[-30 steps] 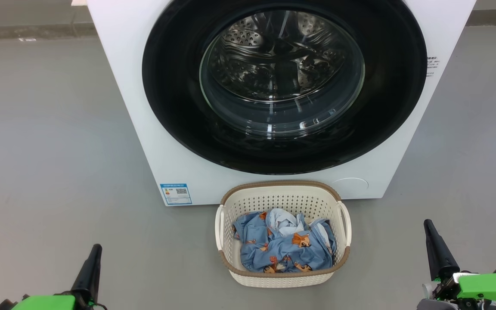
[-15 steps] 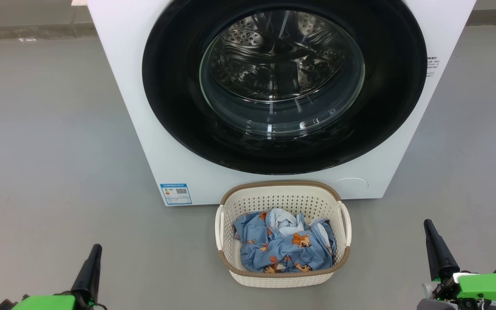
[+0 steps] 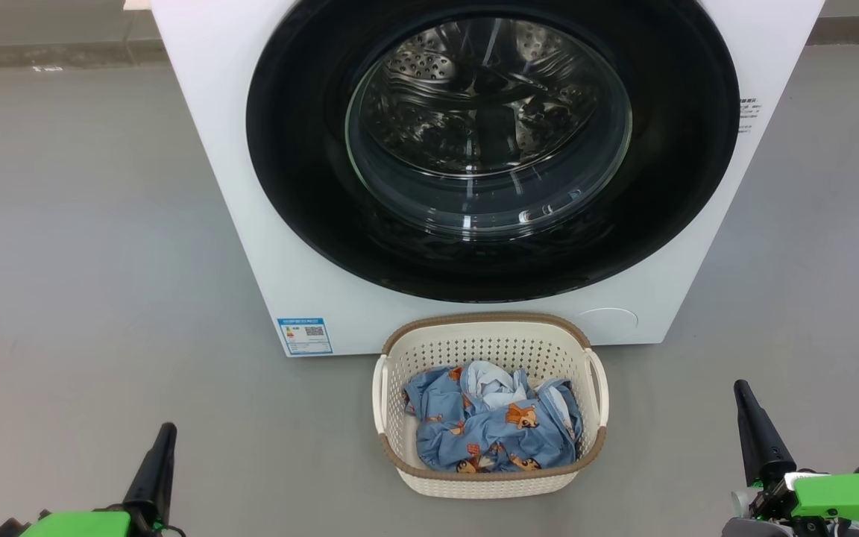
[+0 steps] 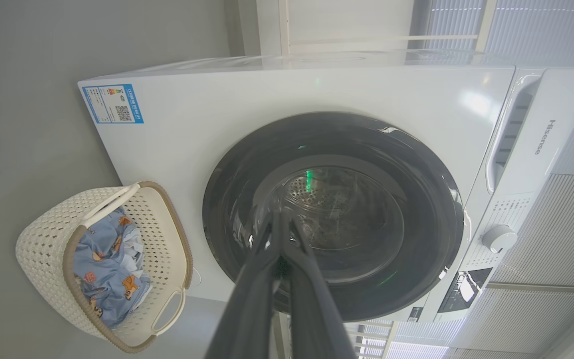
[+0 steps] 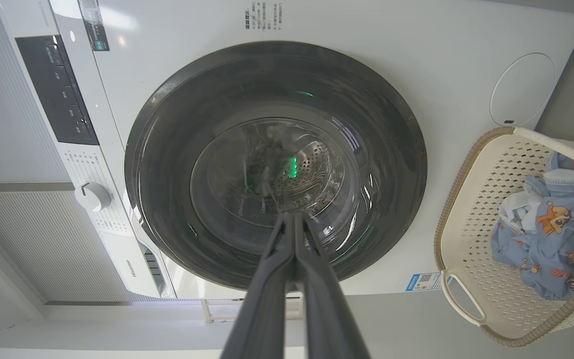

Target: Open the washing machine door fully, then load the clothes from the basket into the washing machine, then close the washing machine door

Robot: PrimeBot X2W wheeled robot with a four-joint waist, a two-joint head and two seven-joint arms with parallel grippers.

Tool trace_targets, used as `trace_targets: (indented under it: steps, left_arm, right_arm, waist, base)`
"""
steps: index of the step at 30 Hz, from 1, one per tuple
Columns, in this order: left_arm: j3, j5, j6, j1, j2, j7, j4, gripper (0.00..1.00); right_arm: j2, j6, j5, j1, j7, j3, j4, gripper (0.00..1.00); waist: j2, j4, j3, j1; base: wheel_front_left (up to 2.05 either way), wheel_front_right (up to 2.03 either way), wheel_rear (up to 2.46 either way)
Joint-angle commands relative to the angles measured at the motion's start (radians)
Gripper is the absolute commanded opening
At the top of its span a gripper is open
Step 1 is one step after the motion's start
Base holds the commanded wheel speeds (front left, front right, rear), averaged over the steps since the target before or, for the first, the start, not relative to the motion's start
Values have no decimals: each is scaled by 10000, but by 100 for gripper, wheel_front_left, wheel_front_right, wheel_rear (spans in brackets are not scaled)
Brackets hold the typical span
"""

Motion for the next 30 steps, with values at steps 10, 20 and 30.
trace_targets:
  steps: [10,20,30]
  left_arm:
    - [-85,-3,22,359,-198,-45,508,100]
    - [-284,132,14,416,-173,-340,405,100]
    - [-441,502,6,456,-146,-663,250,100]
  right_arm:
    - [132,0,-1,322,-53,29,547,100]
    - [115,-1,-125,383,-347,205,355,100]
    - [96,-2,-672,404,-668,327,37,100]
  waist:
    - [0,-1,12,1]
    - [0,-1,1,2]
    - [0,-1,9,1]
  base:
    - [0,0,0]
    - [0,0,0]
    - [0,0,0]
